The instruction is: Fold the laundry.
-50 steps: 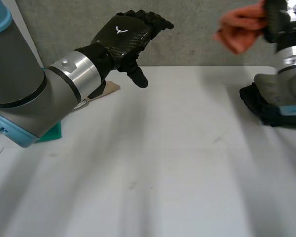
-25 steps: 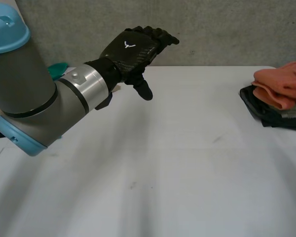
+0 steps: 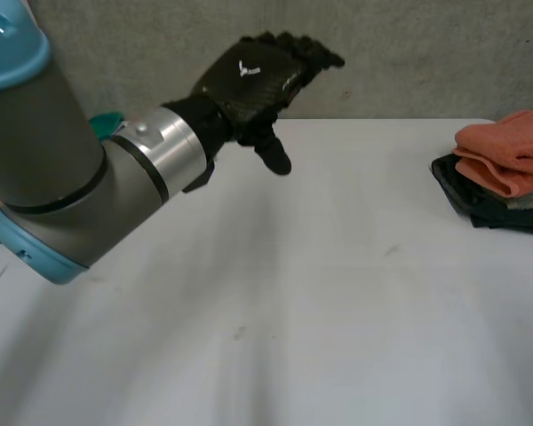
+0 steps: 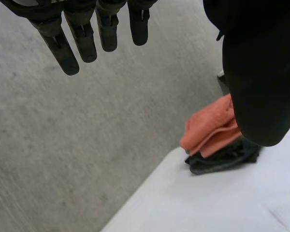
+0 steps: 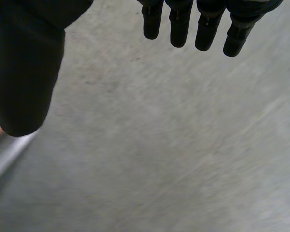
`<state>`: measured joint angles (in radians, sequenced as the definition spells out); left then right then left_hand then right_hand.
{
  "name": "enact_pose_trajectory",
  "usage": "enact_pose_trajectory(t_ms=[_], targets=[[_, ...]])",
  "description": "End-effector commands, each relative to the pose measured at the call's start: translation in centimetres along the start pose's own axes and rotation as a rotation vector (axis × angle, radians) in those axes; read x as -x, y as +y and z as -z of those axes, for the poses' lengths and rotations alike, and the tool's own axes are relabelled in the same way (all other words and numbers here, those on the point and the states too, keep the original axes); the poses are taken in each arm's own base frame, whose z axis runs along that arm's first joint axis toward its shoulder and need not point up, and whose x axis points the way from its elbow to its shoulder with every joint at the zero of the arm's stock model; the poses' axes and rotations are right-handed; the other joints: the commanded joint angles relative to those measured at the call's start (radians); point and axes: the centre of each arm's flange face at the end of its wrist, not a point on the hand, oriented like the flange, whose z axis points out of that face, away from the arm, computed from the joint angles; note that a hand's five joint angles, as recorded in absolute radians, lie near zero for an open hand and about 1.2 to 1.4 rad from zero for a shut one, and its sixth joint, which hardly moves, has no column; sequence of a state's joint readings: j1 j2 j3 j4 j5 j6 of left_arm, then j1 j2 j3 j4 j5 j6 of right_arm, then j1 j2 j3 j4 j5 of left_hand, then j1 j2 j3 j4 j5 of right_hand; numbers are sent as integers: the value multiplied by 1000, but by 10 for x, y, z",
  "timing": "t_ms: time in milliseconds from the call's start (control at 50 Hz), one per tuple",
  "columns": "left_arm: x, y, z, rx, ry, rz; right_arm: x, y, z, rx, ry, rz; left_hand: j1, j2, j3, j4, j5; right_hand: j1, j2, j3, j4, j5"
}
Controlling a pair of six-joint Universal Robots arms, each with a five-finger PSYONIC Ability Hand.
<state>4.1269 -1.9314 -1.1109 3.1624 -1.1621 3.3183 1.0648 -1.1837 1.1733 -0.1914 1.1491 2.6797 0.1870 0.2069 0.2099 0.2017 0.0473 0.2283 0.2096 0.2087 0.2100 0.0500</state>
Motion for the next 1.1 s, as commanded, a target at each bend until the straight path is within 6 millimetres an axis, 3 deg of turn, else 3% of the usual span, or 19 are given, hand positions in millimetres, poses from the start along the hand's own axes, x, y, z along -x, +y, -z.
enact_pose_trajectory(t_ms=[20, 60, 80, 140, 160, 240, 300, 320, 400, 480, 560, 680, 760, 780, 800, 880, 900, 1000, 1100], targets=[[18, -48, 4, -144, -85, -51, 70, -110, 11, -304, -23, 109, -13, -32, -35, -27, -47, -54, -35, -34, -36, -50], [29, -58, 7, -164, -146, -60, 98, -131, 23, -377, -87, 79, -13, -32, -35, -27, -47, -54, -35, -34, -36, -50], [45, -64, 11, -172, -226, -76, 123, -145, 37, -430, -156, 52, -9, -29, -32, -24, -44, -54, -35, -34, -36, -50], [78, -61, 17, -154, -356, -101, 171, -161, 73, -503, -319, 15, -6, -26, -29, -21, -41, -54, -35, -34, -36, -50], [107, -52, 24, -117, -447, -123, 181, -165, 82, -517, -358, 8, -9, -29, -32, -23, -44, -54, -35, -34, -36, -50], [172, -18, 48, 31, -626, -216, 232, -164, 129, -518, -552, -28, -3, -23, -26, -18, -38, -54, -35, -34, -36, -50], [202, 16, 57, 148, -674, -286, 257, -148, 156, -464, -646, -44, 3, -17, -20, -12, -32, -54, -35, -34, -36, -50], [219, 44, 60, 231, -690, -328, 261, -146, 161, -456, -660, -47, 3, -17, -20, -12, -32, -54, -35, -34, -36, -50], [257, 115, 67, 409, -691, -418, 277, -120, 179, -369, -725, -56, 0, -20, -23, -15, -35, -54, -35, -34, -36, -50], [282, 186, 74, 524, -644, -460, 288, -98, 190, -297, -767, -46, -9, -29, -32, -23, -44, -54, -35, -34, -36, -50], [301, 230, 82, 536, -582, -464, 291, -82, 195, -250, -777, -13, -12, -32, -35, -26, -47, -54, -35, -34, -36, -50], [315, 274, 82, 519, -551, -452, 293, -69, 205, -207, -787, 9, 29, 9, 6, 15, -6, -54, -35, -34, -36, -50], [318, 288, 81, 516, -550, -451, 294, -60, 213, -175, -810, 6, 392, 372, 369, 377, 357, -54, -35, -34, -36, -50], [318, 288, 79, 511, -550, -450, 295, -59, 214, -172, -810, 8, 975, 955, 952, 960, 940, -54, -35, -34, -36, -50], [317, 288, 77, 504, -550, -447, 295, -58, 214, -171, -809, 8, 1207, 1187, 1184, 1192, 1172, -54, -35, -34, -36, -50], [313, 265, 62, 446, -608, -438, 294, -56, 214, -163, -802, 10, 1209, 1189, 1186, 1195, 1174, -54, -35, -34, -36, -50], [307, 233, 50, 387, -649, -430, 293, -56, 213, -160, -795, 11, 1209, 1189, 1186, 1195, 1174, -54, -35, -34, -36, -50], [286, 142, 32, 166, -704, -396, 288, -55, 205, -145, -752, 16, 1209, 1189, 1186, 1195, 1174, -54, -35, -34, -36, -50], [212, 36, 7, -127, -590, -214, 282, -59, 199, -140, -703, 16, 1209, 1189, 1186, 1195, 1174, -54, -35, -34, -36, -50]])
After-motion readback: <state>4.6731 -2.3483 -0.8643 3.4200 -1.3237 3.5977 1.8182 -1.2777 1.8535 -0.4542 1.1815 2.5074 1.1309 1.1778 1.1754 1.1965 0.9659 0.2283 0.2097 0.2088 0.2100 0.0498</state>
